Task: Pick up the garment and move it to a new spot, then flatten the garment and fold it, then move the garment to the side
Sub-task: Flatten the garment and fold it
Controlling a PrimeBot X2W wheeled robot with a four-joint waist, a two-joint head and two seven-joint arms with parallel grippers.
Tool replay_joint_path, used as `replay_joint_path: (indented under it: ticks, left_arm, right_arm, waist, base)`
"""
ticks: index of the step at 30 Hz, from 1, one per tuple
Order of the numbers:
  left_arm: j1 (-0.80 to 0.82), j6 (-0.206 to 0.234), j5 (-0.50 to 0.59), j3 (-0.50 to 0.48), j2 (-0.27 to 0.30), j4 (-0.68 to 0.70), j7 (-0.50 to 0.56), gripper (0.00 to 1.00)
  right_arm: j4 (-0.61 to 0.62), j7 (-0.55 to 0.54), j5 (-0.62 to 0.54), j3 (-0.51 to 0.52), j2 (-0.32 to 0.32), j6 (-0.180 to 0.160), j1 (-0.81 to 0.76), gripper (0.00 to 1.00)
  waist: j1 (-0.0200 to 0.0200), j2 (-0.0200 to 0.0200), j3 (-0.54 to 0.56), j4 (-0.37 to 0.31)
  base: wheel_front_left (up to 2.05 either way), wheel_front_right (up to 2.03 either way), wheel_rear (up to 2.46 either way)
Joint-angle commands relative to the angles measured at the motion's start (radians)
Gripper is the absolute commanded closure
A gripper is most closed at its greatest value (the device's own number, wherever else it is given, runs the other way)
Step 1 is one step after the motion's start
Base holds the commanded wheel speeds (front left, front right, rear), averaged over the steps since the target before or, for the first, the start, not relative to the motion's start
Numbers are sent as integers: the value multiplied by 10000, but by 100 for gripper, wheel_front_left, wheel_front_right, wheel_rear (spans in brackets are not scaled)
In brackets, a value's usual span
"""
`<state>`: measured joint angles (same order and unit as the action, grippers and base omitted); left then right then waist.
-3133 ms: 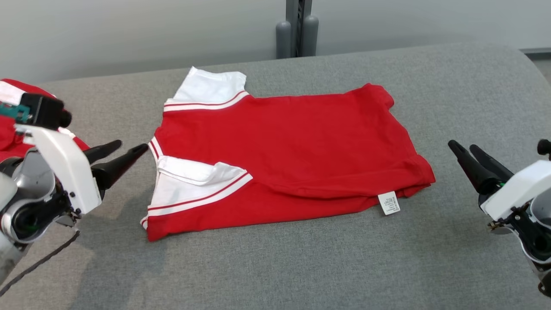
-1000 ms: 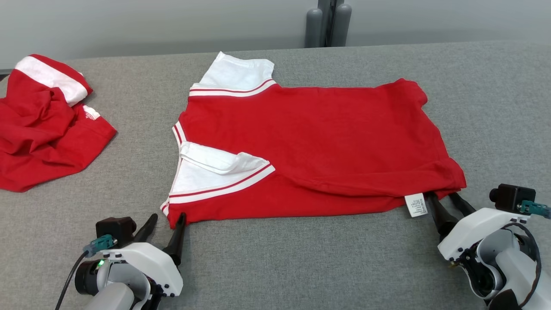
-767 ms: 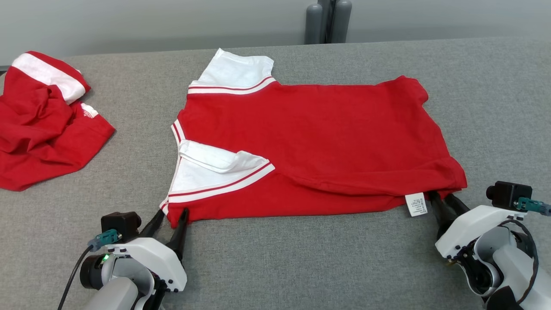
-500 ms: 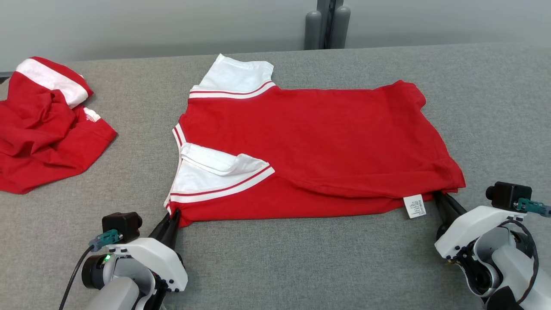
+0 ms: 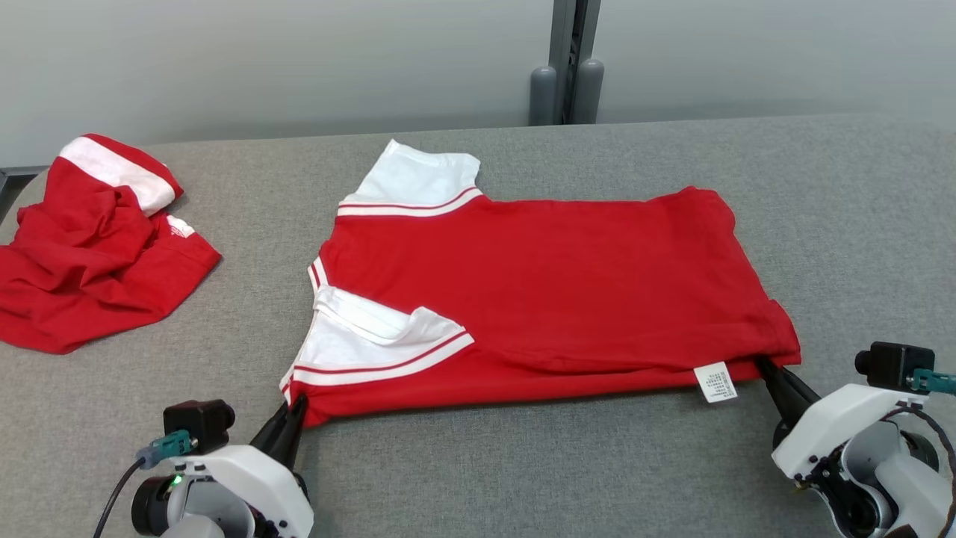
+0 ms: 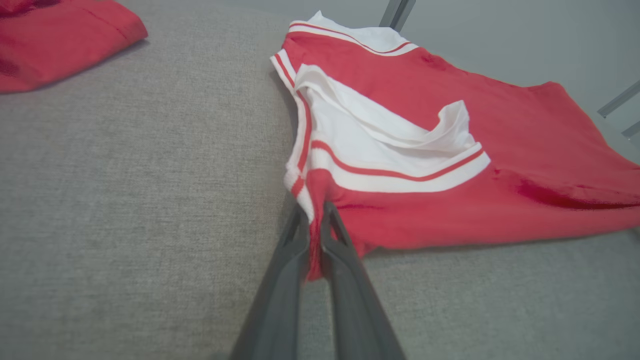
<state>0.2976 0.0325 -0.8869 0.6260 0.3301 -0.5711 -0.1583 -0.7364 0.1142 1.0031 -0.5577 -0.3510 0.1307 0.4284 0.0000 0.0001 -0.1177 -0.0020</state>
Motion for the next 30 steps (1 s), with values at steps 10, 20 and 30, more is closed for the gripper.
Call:
replay_joint_path:
  ticks: [10,20,30]
  left_arm:
    - [-1817,828,-162,57,1399,2616,893,100]
    - [-3593,2134,-458,-91,2346,5376,1545,100]
    - [-4175,2794,-458,-82,2580,6050,1808,100]
  right_arm:
    - [1371,-786,831,-112,-1022,2,-1495,100]
    - [2953,-1355,1197,592,-1538,2,-3413,100]
    - [3906,-1941,389,1837,-1187,2,-4612,100]
  waist:
    - [0,-1,412,174]
    - [0,-1,603,214]
    - [0,-1,569,67]
  base:
    - [0,0,0]
    - [0,0,0]
    - [0,0,0]
